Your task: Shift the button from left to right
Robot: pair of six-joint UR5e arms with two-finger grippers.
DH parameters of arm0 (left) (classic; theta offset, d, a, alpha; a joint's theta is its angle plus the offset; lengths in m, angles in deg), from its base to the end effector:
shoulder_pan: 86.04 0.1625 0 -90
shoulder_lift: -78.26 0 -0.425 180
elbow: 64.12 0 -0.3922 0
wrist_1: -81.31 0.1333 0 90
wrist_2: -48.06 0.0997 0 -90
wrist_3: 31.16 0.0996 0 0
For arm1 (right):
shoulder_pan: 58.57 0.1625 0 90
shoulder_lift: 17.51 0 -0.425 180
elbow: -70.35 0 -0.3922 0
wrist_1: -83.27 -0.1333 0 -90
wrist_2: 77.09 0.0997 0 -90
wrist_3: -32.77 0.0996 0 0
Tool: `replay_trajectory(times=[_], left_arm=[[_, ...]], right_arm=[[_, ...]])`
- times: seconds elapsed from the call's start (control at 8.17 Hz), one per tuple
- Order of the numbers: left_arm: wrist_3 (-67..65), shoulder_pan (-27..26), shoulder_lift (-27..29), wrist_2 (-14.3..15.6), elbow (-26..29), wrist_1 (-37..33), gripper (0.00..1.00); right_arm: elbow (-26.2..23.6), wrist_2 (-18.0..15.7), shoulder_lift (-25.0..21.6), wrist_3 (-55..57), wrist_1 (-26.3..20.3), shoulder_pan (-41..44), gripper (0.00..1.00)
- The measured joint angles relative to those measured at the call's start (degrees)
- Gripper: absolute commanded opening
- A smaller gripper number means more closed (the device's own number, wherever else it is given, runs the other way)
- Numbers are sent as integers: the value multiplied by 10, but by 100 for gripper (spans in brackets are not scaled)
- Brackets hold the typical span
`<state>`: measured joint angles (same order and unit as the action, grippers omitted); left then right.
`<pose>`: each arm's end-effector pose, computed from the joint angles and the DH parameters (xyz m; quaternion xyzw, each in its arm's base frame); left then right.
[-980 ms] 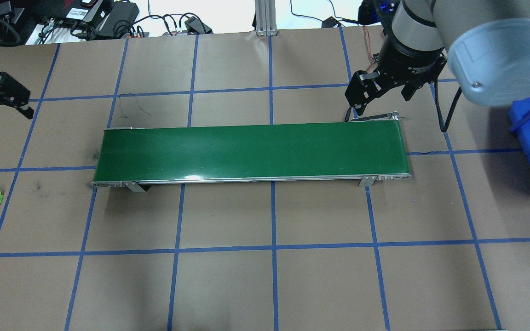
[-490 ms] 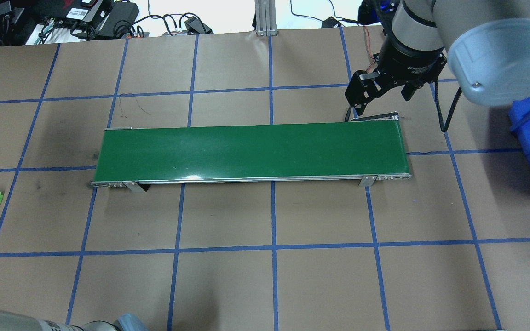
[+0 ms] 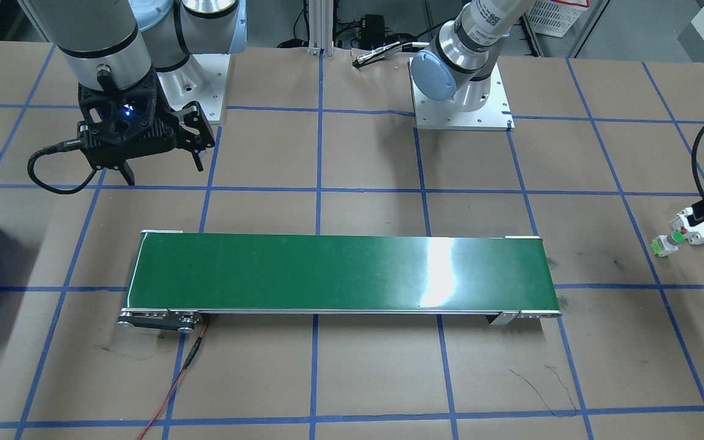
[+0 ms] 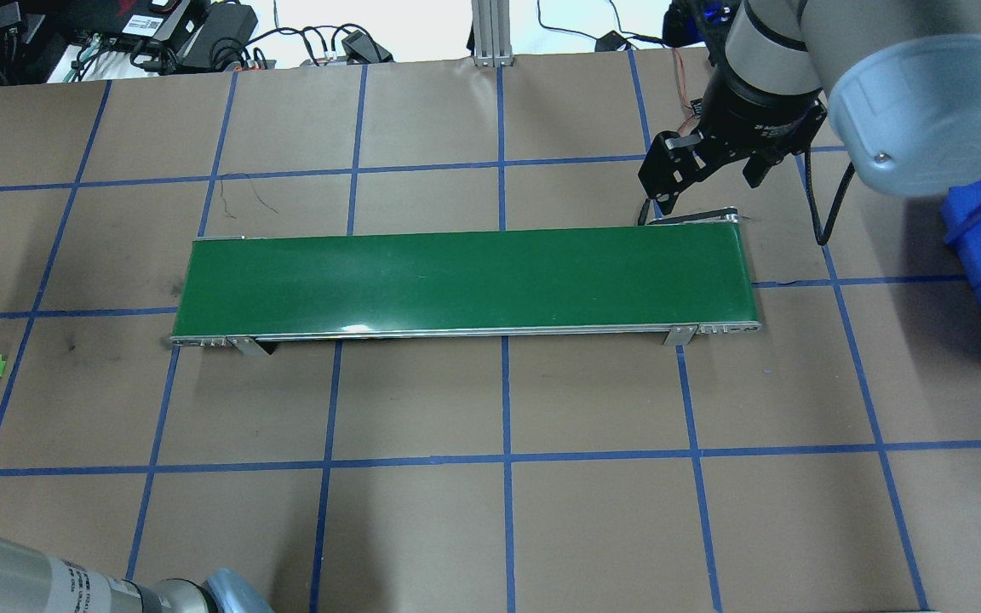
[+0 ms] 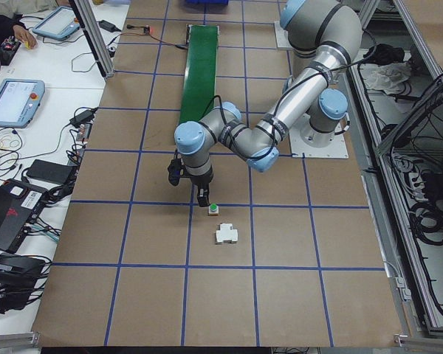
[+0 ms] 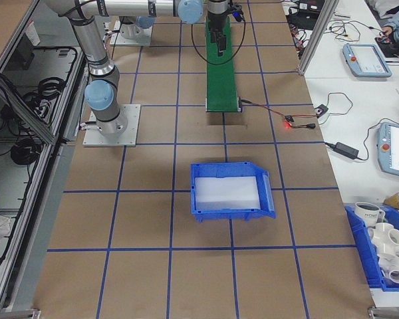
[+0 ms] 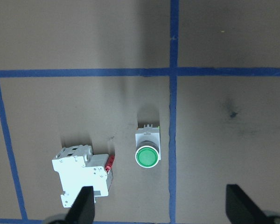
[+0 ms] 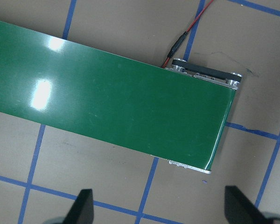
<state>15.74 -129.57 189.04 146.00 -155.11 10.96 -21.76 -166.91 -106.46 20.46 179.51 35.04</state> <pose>0.3606 -0.5075 0.3121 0.0050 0.9974 0.0630 0.0341 0.1651 -0.4949 0.4717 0.1385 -0.9900 0.0269 0.0005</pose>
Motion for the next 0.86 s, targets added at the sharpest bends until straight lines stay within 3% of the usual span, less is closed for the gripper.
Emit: replay_trajectory(times=[0.86], left_arm=[[4,2,88,4,-9,60,100]], right_arm=[[0,0,0,-1,-3,0,100]])
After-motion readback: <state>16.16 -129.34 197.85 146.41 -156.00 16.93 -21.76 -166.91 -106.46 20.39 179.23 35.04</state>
